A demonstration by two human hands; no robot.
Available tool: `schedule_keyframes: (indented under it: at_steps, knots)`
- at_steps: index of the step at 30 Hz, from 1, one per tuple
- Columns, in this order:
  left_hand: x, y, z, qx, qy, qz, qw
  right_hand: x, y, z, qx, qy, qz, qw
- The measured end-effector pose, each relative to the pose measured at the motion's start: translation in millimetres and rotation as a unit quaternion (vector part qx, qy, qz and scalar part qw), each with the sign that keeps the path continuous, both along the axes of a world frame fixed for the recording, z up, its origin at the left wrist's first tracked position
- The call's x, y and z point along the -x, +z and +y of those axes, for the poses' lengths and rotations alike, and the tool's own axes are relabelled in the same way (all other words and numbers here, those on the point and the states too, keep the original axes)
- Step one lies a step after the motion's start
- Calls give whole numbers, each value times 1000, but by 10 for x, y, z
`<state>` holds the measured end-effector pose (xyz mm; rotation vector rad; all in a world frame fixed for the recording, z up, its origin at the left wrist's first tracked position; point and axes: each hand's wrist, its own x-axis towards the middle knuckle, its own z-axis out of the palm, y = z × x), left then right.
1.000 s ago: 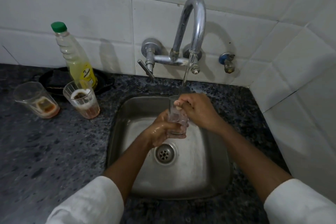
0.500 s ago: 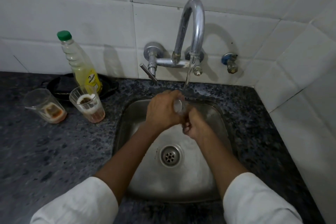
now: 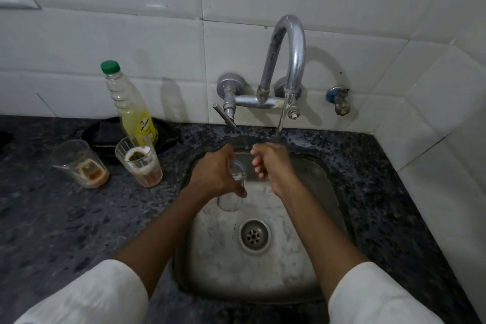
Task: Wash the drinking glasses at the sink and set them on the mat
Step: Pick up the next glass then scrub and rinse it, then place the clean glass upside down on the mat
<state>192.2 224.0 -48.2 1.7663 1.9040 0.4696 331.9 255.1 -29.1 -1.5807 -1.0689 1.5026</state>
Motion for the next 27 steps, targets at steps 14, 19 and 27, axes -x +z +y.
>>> schedule_keyframes:
  at_steps: [14, 19, 27]
  knots:
    - [477, 137, -52, -12, 9, -19, 1000, 775, 337, 372, -323, 78, -505, 796]
    - [560, 169, -62, -31, -5, -38, 999, 682, 282, 365, -246, 61, -312, 916]
    - [536, 331, -187, -89, -34, -85, 992, 199, -34, -496, -133, 241, -127, 953]
